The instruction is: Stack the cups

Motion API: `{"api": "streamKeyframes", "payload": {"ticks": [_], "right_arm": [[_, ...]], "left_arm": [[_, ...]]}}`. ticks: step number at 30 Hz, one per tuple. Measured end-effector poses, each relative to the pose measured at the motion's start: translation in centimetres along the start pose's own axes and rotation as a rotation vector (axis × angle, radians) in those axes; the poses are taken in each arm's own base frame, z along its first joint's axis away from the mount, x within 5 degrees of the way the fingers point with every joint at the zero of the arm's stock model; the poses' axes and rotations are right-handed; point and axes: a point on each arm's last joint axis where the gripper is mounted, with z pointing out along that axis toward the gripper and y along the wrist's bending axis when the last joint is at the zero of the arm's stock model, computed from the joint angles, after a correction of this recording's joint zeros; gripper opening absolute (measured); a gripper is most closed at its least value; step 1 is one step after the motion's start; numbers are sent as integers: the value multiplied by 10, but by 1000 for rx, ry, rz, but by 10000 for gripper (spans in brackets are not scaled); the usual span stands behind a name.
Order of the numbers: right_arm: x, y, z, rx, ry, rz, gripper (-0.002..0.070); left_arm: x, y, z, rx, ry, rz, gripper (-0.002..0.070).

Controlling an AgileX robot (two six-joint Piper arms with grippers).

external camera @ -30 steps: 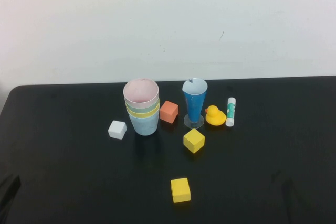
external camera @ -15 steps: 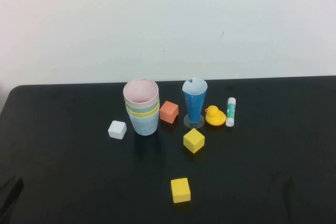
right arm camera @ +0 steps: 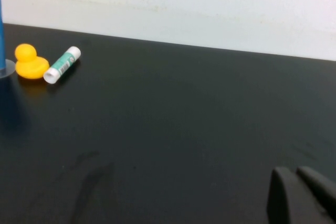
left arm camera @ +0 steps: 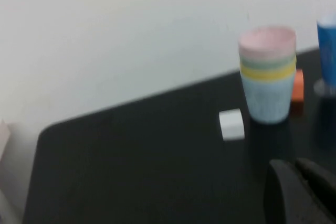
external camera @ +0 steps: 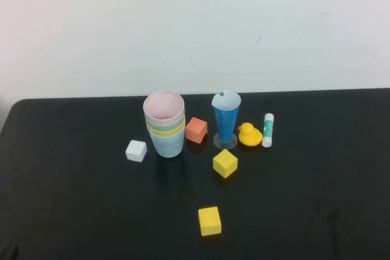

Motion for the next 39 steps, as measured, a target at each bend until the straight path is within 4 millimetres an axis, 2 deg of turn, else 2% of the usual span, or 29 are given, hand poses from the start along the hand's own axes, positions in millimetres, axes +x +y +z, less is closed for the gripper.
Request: {"api": "streamKeyframes", "payload": {"ticks": [8, 14, 18, 39], "right_arm": [[-1, 0, 0, 0, -2, 0, -1], [-1, 0, 0, 0, -2, 2, -1], [-1, 0, 0, 0, -2, 2, -1], [-1, 0, 0, 0, -2, 2, -1]], "left_arm": [[11, -2, -1, 26, 123, 36, -1], [12, -3, -1, 16, 141, -176, -1], [12, -3, -1, 12, 143, -233, -1], [13, 0, -1, -11, 149, -172, -1]]}}
